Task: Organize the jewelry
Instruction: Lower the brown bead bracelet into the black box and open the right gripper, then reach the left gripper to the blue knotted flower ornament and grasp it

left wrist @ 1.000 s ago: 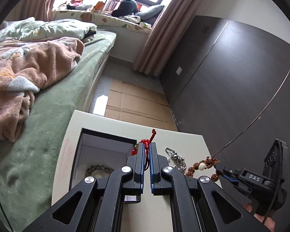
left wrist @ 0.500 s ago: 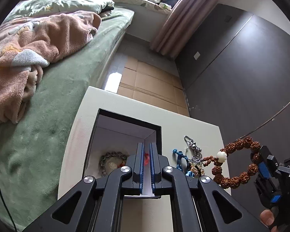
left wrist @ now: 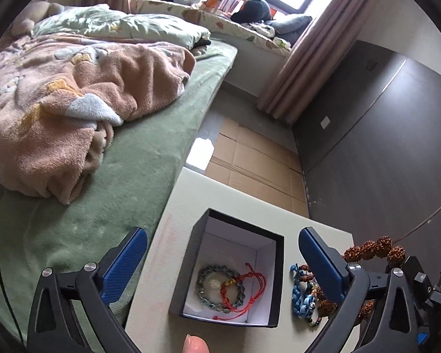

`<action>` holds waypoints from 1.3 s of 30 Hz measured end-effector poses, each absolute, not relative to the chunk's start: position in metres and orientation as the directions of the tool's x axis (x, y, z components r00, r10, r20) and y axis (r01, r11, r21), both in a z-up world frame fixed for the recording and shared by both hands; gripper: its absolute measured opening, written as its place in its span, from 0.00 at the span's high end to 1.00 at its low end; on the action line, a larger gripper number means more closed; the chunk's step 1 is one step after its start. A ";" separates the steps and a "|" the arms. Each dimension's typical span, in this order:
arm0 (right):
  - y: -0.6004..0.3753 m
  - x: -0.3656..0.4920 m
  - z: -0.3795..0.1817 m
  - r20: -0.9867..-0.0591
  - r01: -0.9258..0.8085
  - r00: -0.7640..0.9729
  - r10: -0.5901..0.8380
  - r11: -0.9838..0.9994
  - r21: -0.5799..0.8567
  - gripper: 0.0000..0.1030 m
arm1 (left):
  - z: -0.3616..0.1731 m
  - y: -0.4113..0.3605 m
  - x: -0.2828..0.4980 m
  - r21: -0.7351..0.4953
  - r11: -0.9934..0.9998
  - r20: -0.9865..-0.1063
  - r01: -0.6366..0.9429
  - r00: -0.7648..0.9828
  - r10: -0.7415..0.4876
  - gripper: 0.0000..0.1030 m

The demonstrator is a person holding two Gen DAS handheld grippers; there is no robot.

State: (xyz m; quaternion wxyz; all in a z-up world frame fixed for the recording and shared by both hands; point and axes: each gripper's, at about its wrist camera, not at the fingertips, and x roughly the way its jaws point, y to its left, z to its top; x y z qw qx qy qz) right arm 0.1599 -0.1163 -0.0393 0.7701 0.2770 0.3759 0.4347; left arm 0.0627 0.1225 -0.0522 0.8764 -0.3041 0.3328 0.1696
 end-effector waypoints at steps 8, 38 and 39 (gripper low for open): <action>-0.085 0.157 -0.042 -0.354 -0.504 0.336 0.873 0.484 0.715 0.79 | -0.059 0.142 0.054 -0.504 0.691 -0.670 -0.519 0.740 0.068 0.00; -0.172 0.161 -0.039 -0.514 -0.368 0.520 0.682 0.722 0.586 0.00 | -0.047 0.088 0.072 -0.410 0.839 -0.677 -0.358 0.735 -0.017 0.00; -0.176 0.161 -0.040 -0.522 -0.360 0.521 0.675 0.728 0.583 0.00 | -0.046 0.084 0.073 -0.410 0.844 -0.674 -0.345 0.738 -0.026 0.00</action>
